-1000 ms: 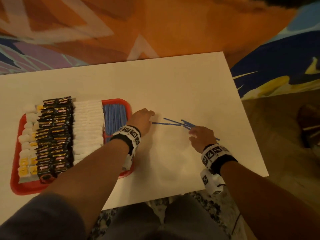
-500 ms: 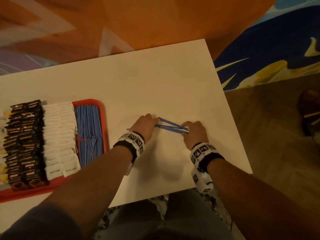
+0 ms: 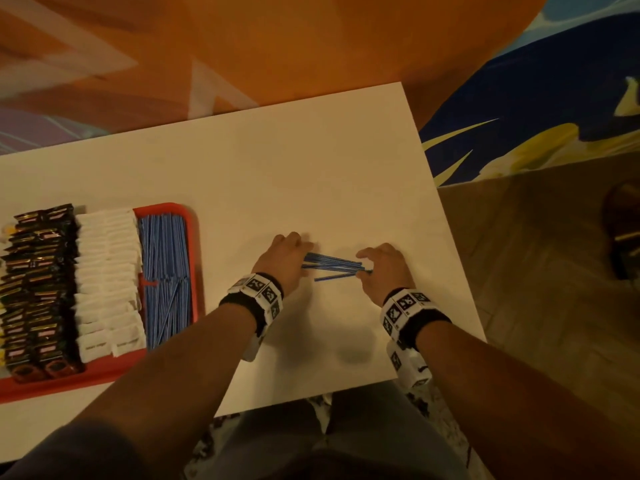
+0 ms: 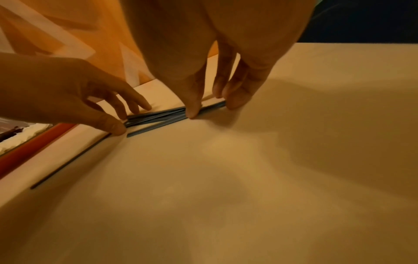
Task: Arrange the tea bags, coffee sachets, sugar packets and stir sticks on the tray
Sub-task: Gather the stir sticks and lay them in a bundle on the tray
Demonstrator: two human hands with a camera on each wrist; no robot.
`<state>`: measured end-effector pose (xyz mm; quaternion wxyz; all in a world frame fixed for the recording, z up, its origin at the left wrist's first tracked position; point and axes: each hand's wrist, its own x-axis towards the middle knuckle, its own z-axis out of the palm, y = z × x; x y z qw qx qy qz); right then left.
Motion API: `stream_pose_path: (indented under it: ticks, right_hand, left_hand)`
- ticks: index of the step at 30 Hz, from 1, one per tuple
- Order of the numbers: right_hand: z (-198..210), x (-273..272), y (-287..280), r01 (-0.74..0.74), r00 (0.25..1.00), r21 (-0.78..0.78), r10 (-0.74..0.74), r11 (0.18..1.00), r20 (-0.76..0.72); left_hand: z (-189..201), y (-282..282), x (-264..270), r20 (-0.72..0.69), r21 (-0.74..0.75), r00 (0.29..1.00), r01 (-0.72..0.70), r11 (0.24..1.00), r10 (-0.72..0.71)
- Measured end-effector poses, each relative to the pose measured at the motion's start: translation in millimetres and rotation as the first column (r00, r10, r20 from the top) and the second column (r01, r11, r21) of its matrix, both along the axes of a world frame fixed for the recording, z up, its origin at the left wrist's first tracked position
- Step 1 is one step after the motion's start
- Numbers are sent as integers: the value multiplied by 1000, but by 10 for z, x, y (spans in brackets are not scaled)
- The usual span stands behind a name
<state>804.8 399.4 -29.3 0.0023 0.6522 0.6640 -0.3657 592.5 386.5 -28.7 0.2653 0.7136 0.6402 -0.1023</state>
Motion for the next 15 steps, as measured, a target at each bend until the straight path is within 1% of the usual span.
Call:
stream_pose_path:
  ticks: [3,5,7,9,10,12,13,15]
  right_hand:
    - [-21,-50,-1,-49,999,11,49,999,-1]
    - [-30,-95,7,-58,998,32,57,998,7]
    - [-30,-117,25,-52,999,29,52,998,-9]
    - [-30,-114,37,-80,997,21,80,997,-6]
    - [-29,-104,39,-101,995,22,101,995,7]
    - [-29,-90,36,-132,991,36,131,991,27]
    - [-28,-92,33,-145,989,41,144,989,33]
    - [-20,-117,29,-179,983,44,176,983,60]
  left_hand:
    - [9,-53,120,40,-8,999,9,1000,-9]
    - [17,-108,157,87,-2,996,-29,1000,29]
    - [42,-159,126,134,25,983,-134,991,129]
    - [99,-238,52,109,43,955,-282,958,276]
    - [126,-290,26,74,16,934,-352,936,350]
    - [159,-417,17,15,-106,895,-442,891,445]
    - [153,-482,37,4,-162,884,-461,873,467]
    - [120,-592,98,8,-197,866,-488,850,499]
